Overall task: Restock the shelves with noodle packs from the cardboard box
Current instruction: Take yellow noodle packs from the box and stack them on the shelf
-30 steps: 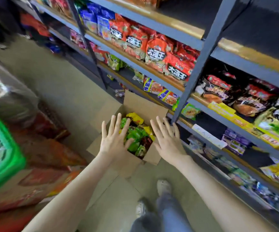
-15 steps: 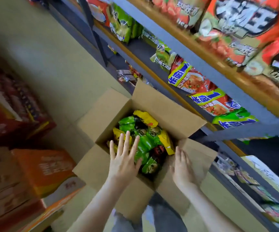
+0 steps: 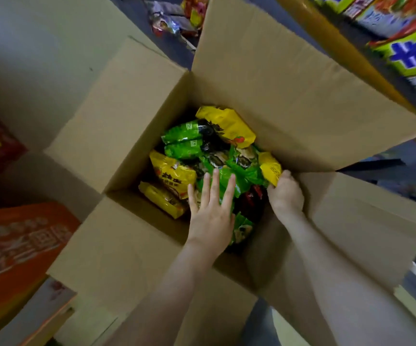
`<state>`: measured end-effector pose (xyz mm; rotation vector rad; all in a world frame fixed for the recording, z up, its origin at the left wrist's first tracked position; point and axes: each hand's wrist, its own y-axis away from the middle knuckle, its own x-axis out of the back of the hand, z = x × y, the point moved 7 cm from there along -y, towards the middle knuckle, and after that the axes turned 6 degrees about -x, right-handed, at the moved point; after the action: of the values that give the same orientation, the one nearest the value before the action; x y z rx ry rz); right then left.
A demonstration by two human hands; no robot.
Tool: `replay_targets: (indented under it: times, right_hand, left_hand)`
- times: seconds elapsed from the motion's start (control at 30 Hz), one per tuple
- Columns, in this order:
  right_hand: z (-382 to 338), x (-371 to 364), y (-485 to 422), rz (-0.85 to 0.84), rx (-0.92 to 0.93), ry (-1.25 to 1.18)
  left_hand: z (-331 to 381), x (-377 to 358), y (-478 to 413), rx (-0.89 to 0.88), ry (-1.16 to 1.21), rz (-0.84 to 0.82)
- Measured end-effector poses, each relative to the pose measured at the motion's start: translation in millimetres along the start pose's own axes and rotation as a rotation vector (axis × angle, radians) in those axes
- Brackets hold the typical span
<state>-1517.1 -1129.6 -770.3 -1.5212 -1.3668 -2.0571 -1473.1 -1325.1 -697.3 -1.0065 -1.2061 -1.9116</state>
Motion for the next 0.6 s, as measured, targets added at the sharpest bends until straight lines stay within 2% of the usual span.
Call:
replay_targets:
  times: [0.17, 0.33, 0.43, 0.6]
  right_hand:
    - [13, 60, 37, 0.030, -0.020, -0.176]
    - [31, 170, 123, -0.048, -0.001, -0.395]
    - [46, 247, 186, -0.057, -0.006, -0.505]
    - [76, 354, 275, -0.064, 0.044, -0.684]
  left_hand:
    - [27, 46, 3, -0.050, -0.037, -0.049]
    - [81, 144, 40, -0.263, -0.115, 0.162]
    - [125, 207, 75, -0.415, -0.214, 0.128]
    - [182, 288, 129, -0.530, -0.315, 0.242]
